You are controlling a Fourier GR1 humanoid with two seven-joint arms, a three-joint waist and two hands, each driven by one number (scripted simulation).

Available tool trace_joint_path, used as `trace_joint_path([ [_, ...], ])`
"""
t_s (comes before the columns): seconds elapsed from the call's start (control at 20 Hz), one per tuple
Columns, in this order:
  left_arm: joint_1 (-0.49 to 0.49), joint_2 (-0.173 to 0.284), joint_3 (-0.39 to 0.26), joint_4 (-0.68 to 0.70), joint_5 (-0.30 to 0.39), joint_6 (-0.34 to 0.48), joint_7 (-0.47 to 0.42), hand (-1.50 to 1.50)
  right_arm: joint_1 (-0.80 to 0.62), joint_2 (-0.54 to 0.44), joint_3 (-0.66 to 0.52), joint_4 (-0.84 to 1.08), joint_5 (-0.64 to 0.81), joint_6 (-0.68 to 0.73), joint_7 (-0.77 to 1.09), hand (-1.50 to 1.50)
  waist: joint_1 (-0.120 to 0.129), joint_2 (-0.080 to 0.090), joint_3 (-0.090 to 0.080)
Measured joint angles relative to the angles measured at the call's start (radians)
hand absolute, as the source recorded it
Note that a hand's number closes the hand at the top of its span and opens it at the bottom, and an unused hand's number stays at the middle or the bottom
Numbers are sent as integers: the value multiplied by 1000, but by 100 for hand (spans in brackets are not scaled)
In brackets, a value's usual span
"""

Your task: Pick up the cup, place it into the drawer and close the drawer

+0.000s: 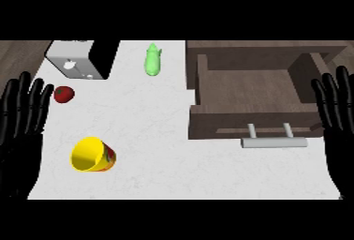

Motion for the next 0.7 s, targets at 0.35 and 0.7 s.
trace_joint_path([
  [0.35, 118, 24, 37, -38, 147, -112, -33, -150, 22, -3, -4, -13, 0, 20, 11, -150, 20, -3, 0],
  [0.7, 170, 0, 114, 33, 334, -136, 36, -150, 11, -26, 24, 28, -26, 75, 90, -150, 21, -2, 1],
])
